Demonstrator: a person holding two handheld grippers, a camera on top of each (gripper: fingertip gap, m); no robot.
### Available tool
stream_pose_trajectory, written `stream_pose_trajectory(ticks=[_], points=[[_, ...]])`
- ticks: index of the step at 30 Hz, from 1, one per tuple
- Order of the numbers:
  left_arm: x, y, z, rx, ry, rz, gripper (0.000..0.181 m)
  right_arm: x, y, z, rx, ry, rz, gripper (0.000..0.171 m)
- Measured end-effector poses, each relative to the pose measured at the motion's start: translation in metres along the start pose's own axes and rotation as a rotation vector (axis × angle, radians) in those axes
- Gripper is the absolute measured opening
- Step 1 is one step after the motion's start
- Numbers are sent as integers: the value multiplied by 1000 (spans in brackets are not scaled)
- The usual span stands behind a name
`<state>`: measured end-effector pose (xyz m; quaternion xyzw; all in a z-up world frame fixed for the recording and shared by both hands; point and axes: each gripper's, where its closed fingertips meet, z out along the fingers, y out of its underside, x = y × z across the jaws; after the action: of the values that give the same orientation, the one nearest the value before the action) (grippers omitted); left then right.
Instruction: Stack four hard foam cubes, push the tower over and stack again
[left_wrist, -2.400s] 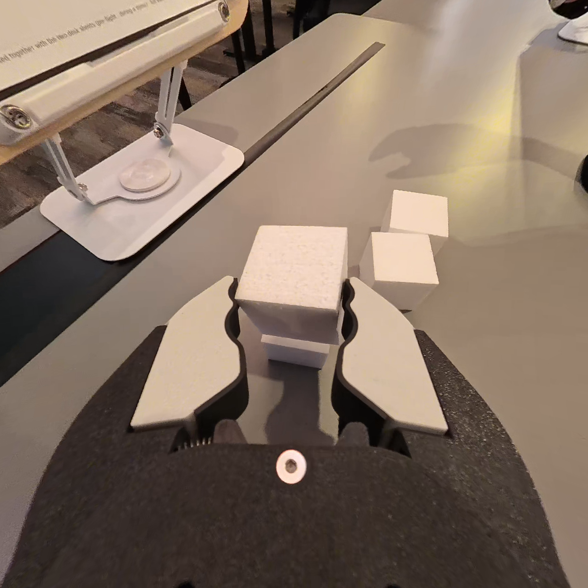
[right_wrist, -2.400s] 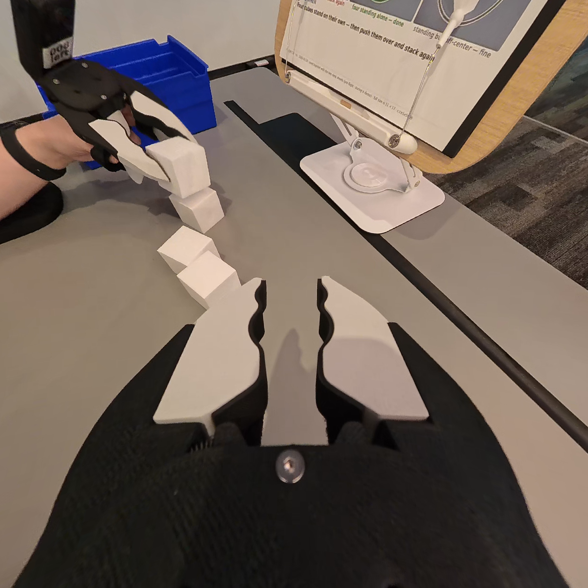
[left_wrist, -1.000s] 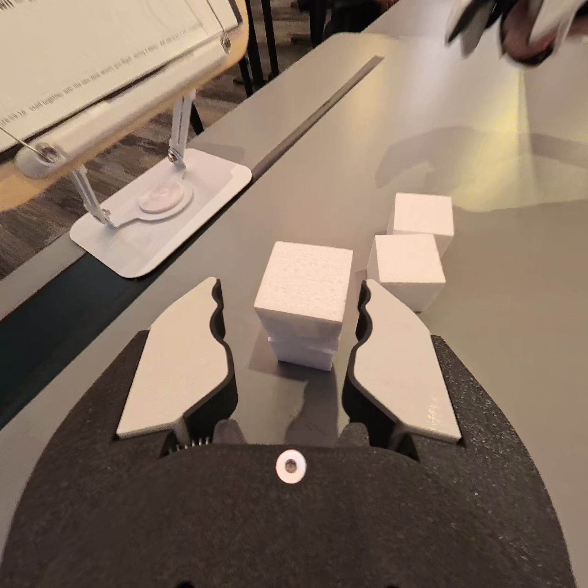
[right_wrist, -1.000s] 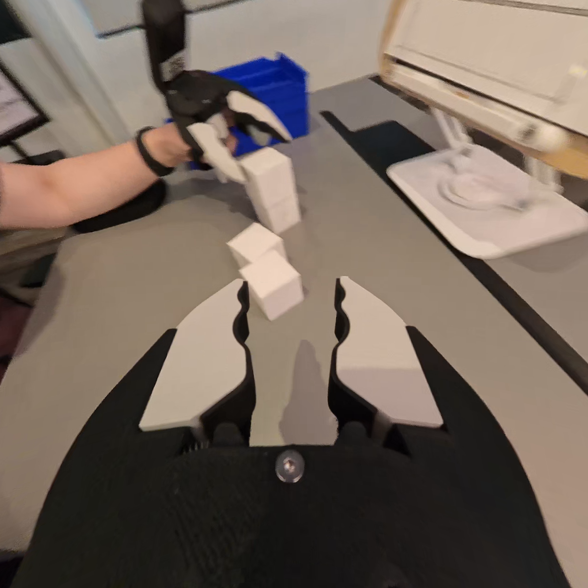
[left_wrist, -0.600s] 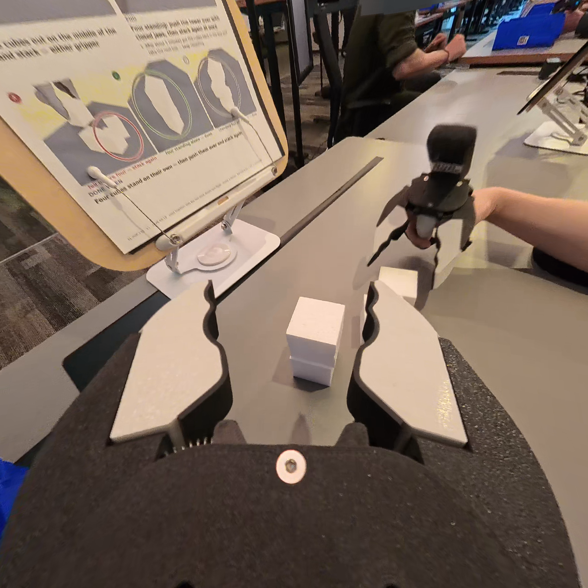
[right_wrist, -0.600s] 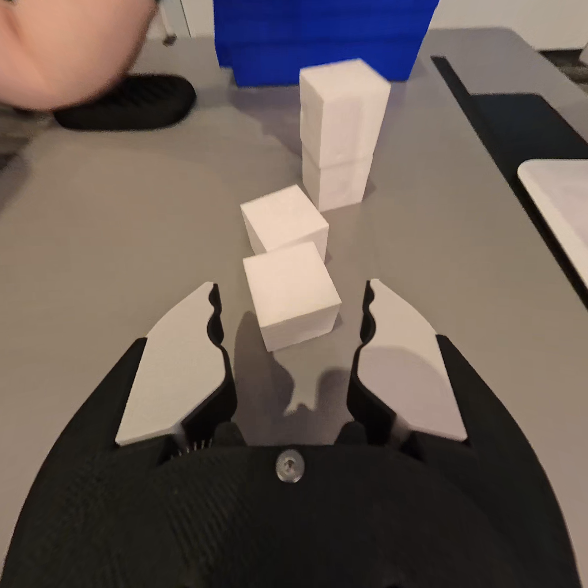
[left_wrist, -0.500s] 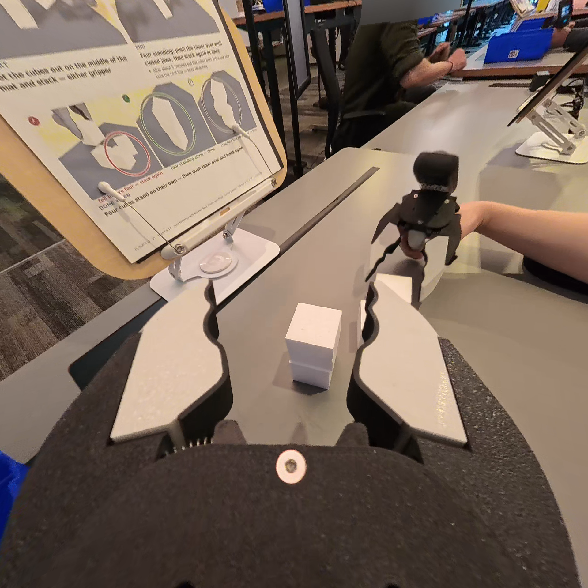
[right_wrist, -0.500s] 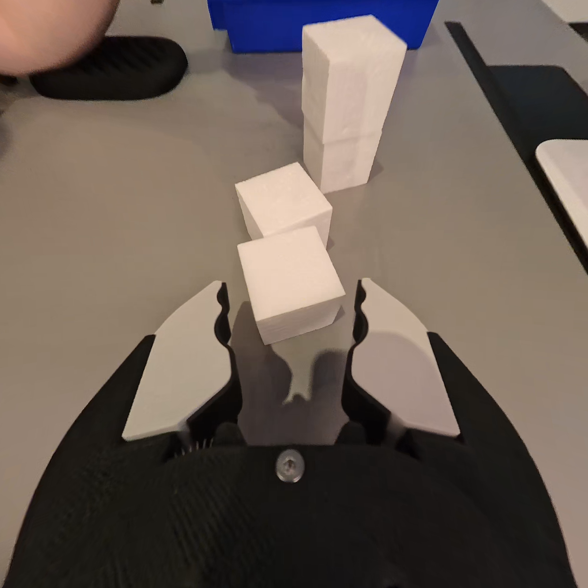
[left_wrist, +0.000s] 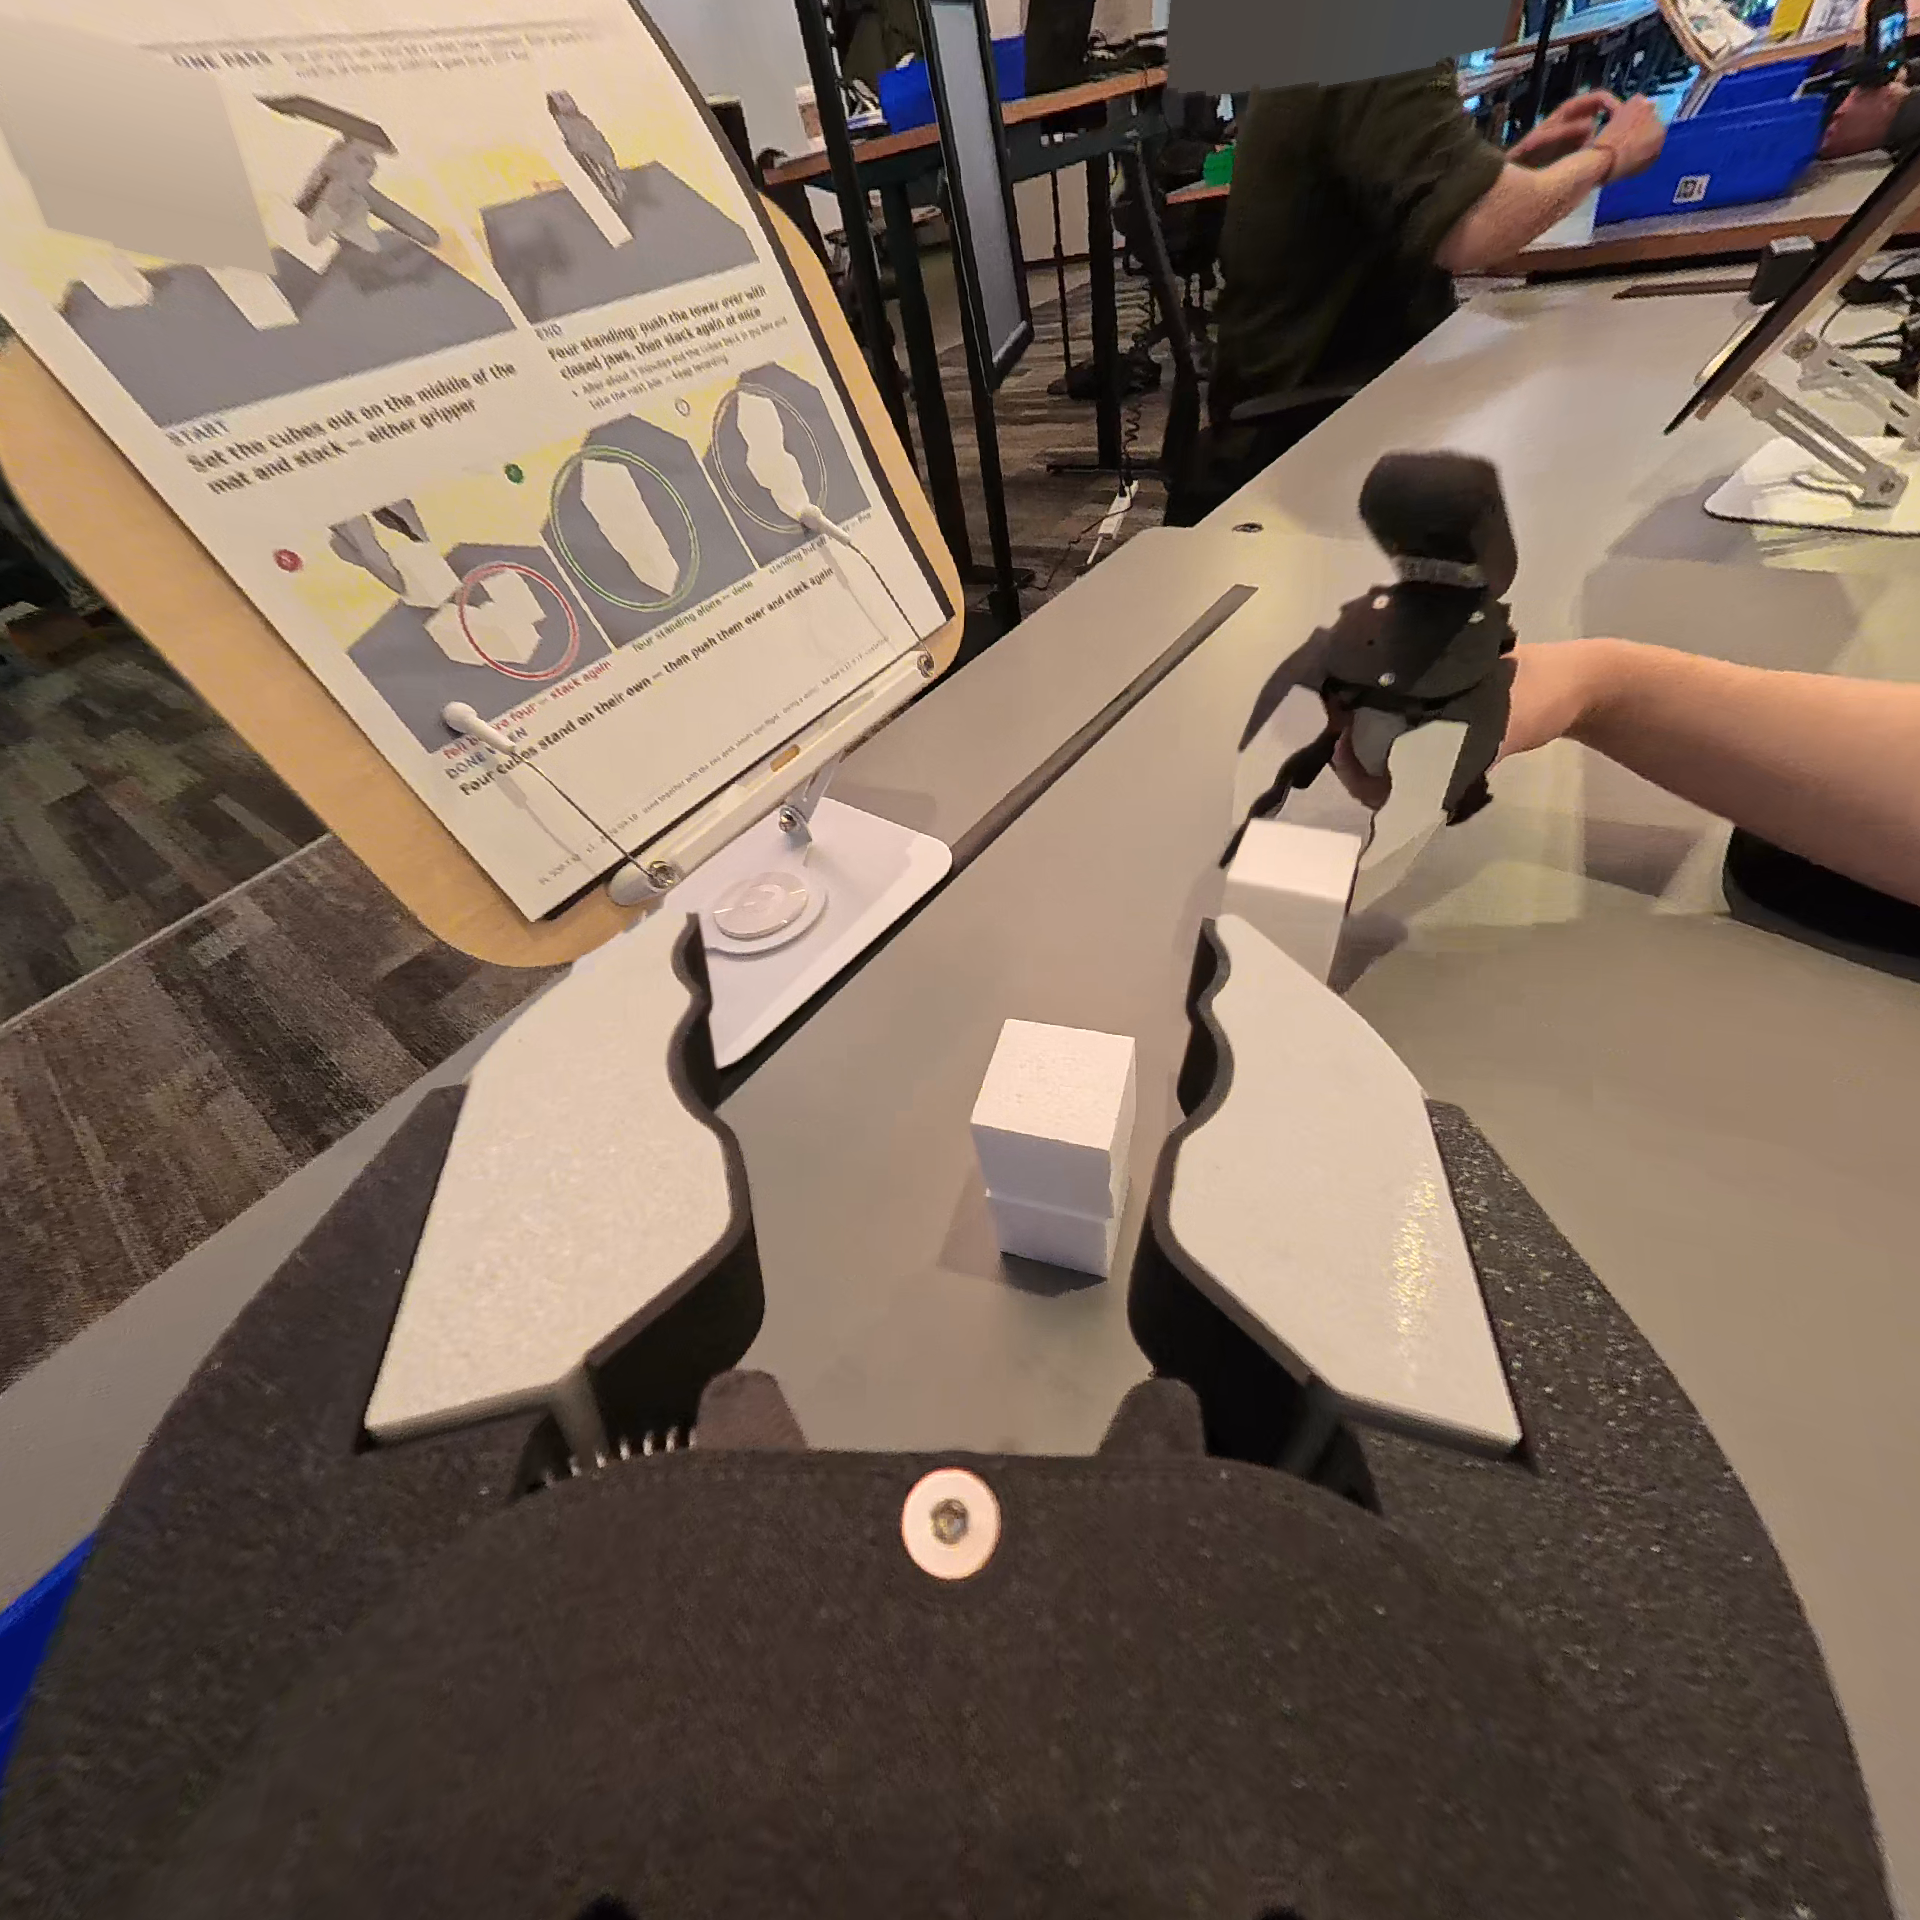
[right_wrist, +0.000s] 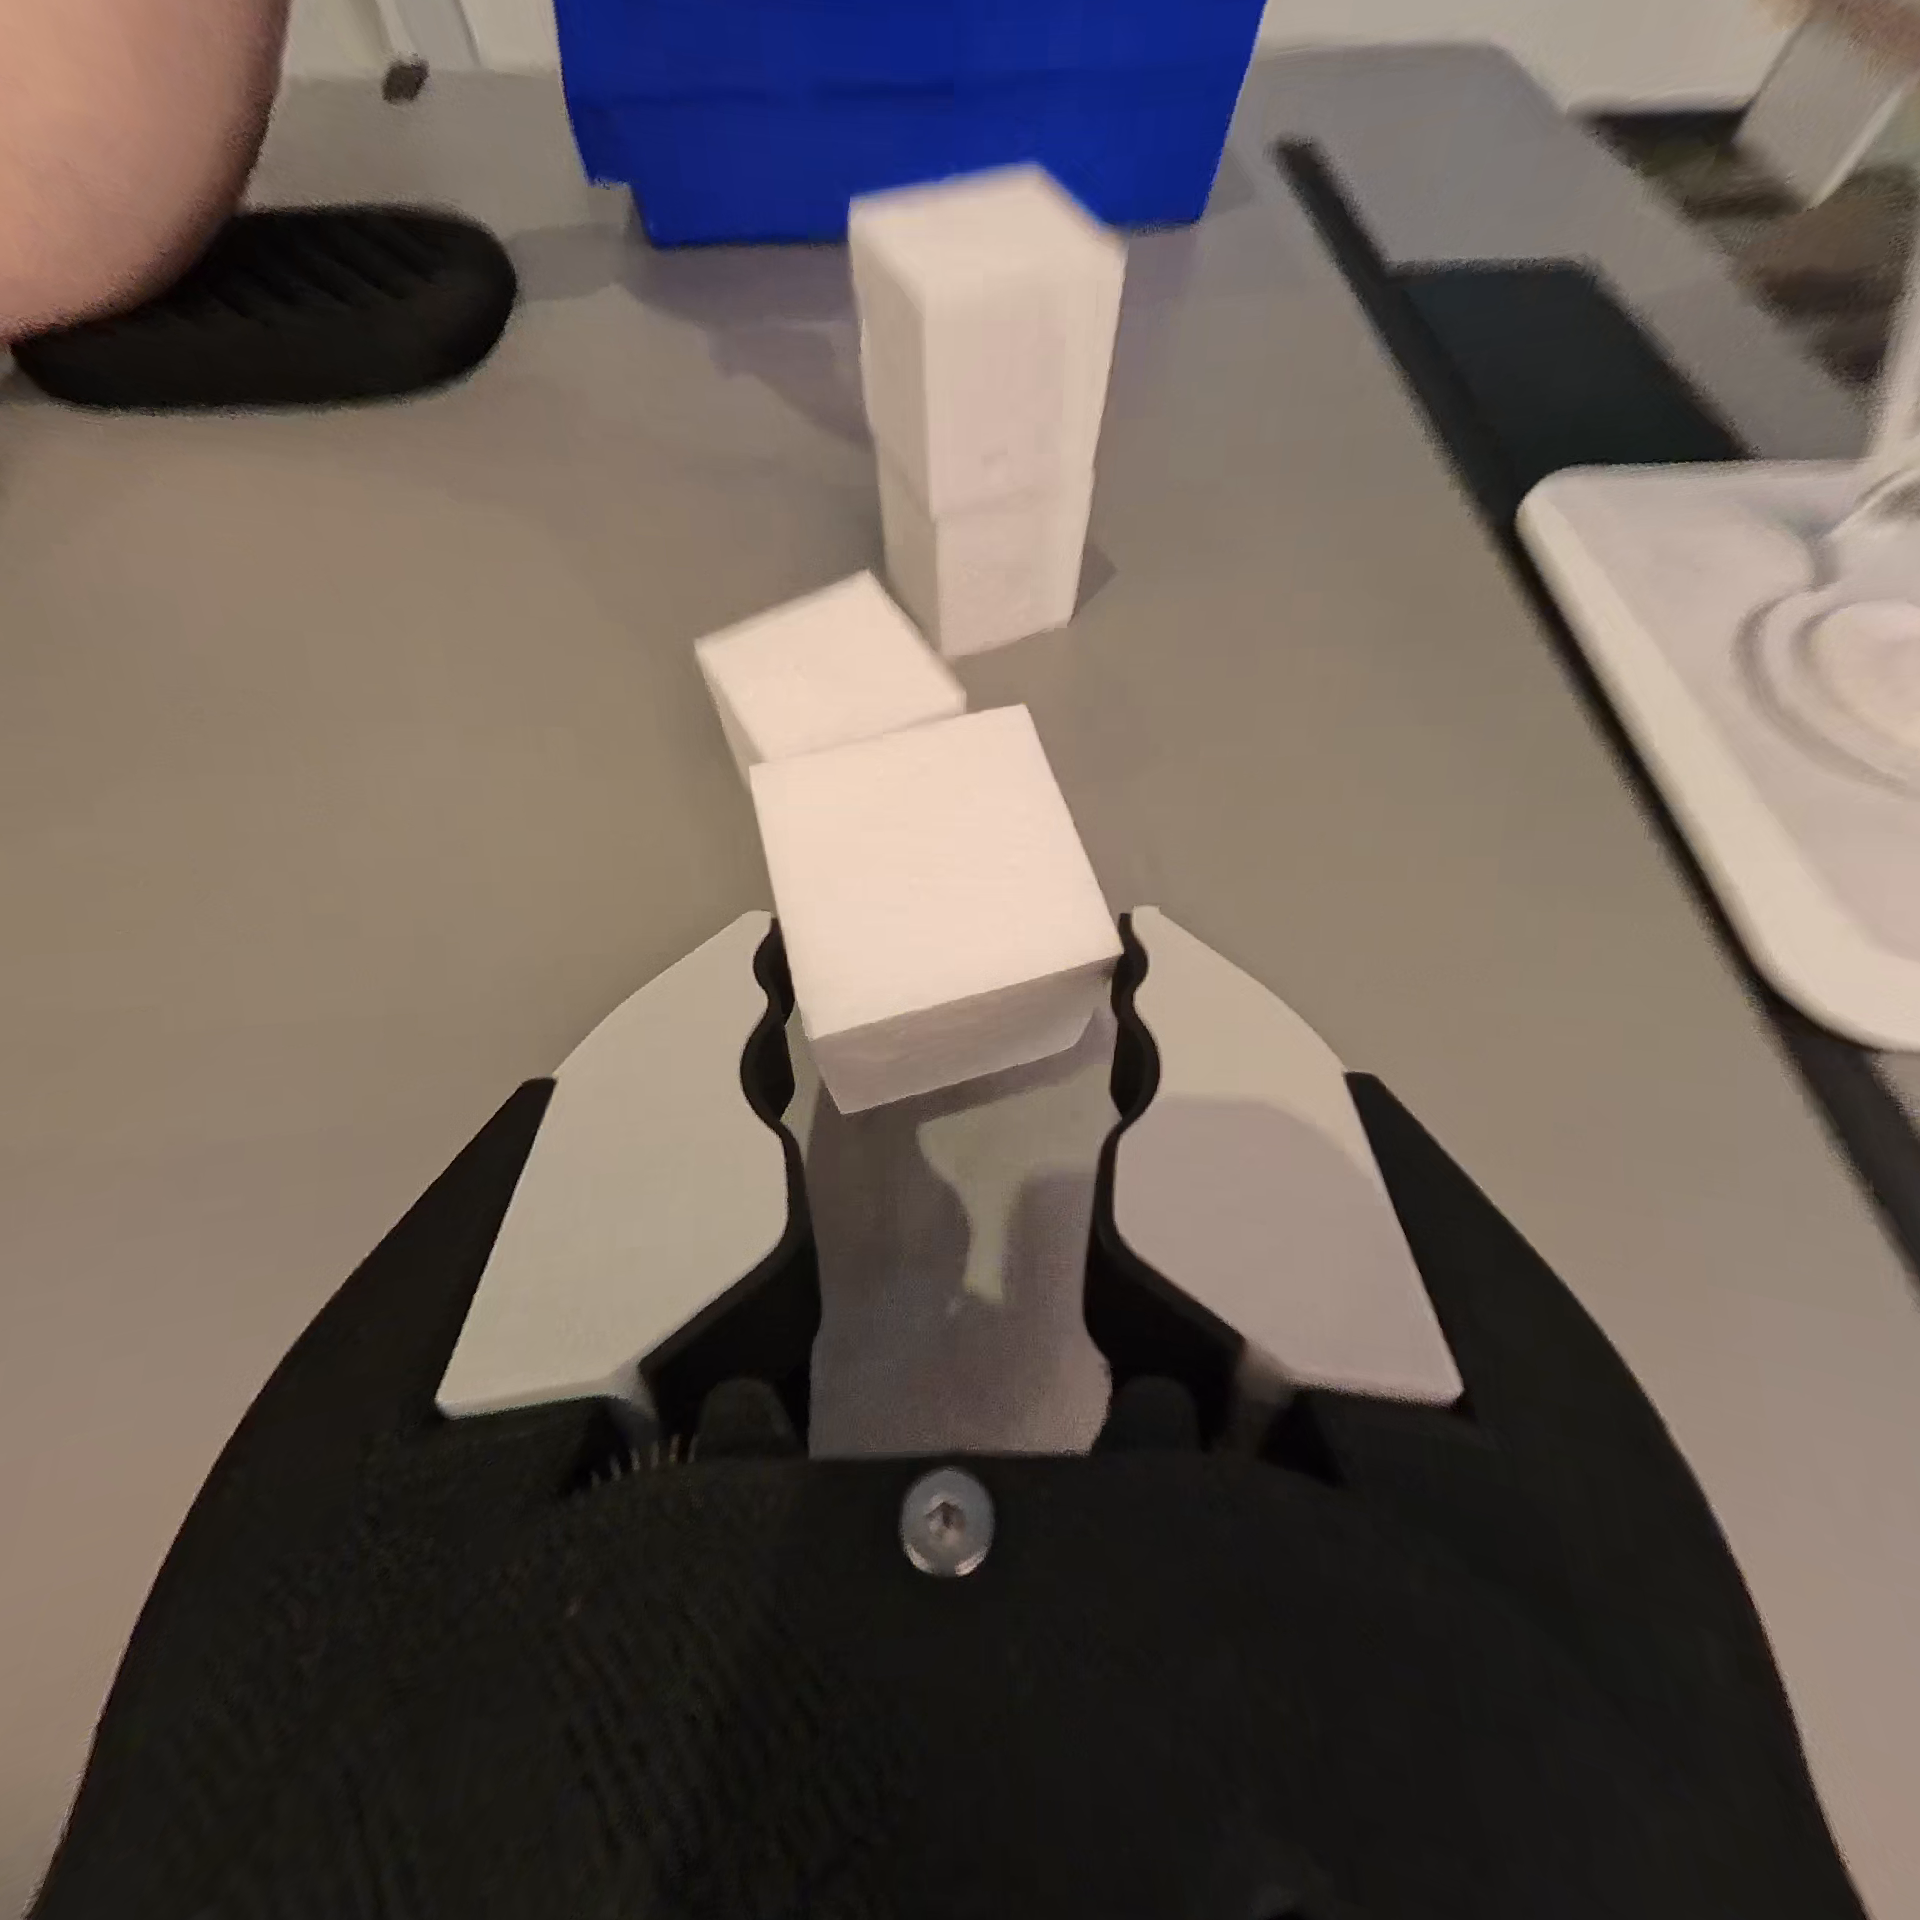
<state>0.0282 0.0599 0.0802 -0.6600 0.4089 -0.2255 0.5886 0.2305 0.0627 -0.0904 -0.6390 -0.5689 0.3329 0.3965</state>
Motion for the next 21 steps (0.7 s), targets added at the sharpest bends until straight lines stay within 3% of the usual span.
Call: stream_pose_trajectory(ticks=[4, 8, 14, 21], points=[[-5, -7, -10, 22, -25, -11, 86, 3, -78, -5, 136, 107, -71, 60], [-11, -8, -16, 25, -52, -12, 89, -3, -131, 31, 129, 53, -113, 60], [-15, -9, -23, 37, -50, -26, 89, -1, -147, 89, 9, -75, -102, 60], [-19, -11, -30, 56, -41, -41, 89, 7, -142, 104, -28, -115, -81, 60]])
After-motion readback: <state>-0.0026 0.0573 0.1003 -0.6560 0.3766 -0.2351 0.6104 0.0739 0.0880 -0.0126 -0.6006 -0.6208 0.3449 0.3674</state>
